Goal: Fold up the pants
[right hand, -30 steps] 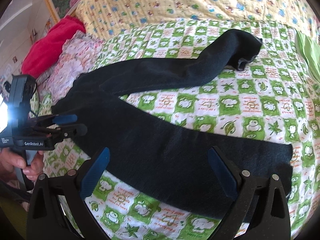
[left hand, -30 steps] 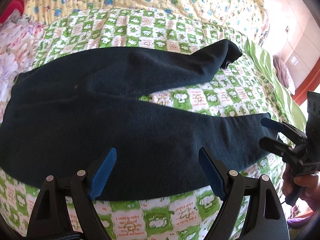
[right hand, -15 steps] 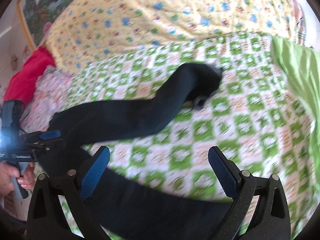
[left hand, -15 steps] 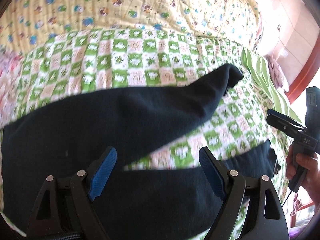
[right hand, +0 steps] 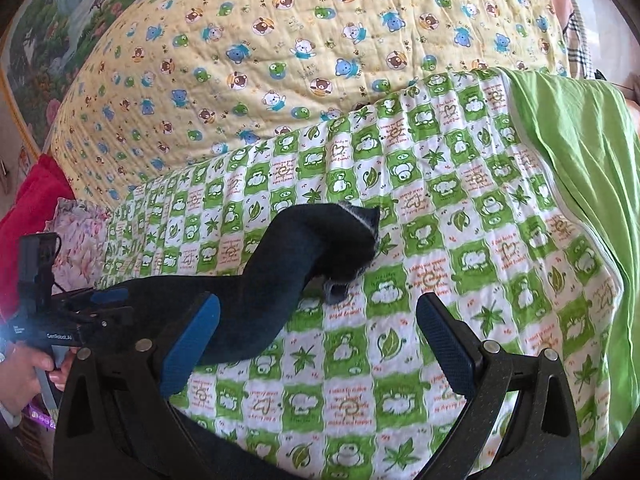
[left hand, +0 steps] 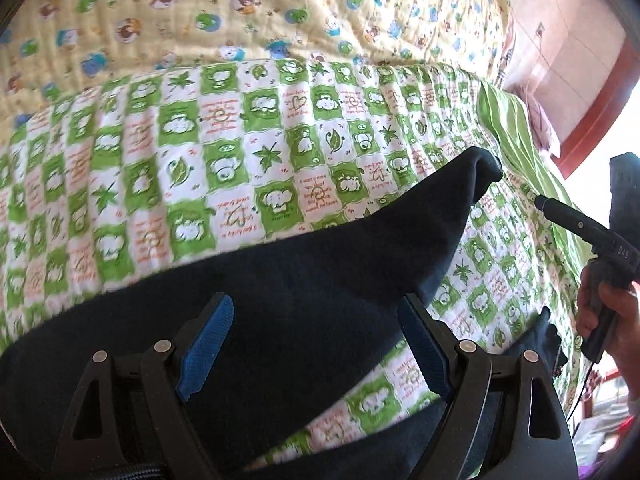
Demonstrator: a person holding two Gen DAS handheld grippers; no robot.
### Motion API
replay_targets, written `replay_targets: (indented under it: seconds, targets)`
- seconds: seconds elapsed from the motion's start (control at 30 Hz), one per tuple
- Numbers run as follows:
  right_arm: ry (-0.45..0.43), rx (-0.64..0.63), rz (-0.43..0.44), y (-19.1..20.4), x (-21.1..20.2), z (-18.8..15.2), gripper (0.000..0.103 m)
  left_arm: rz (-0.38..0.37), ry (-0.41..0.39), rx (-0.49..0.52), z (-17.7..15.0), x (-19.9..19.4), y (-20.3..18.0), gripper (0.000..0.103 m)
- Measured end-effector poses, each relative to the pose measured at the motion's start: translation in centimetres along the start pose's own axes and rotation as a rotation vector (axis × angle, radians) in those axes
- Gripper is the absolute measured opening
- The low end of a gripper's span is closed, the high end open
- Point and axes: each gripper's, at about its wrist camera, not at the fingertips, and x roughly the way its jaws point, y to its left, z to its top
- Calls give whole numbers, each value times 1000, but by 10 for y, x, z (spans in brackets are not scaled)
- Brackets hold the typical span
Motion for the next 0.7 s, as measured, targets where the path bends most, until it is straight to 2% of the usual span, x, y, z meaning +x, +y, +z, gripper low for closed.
replay_targets:
  seconds: [0.13,0.23,0.47,0.53,0.6,0.7]
  targets:
    - [13,21,10,-8,15,12,99,-21,35,59,21,23,5,85]
    - [17,88,38,-21,25,22,99,-66,90,82,35,46,12,85]
    - [43,233,103,-51,50,37,98,-95,169,123,47,77,22,84]
    - [56,247,133,-53,56,39,86,-122,190,118,49,82,26,84]
    - [78,248,144,-52,63,41,79,-124,213,116,50,89,30,83]
    - [104,266,170,-50,71,41,61,-139,247,113,51,97,35,76]
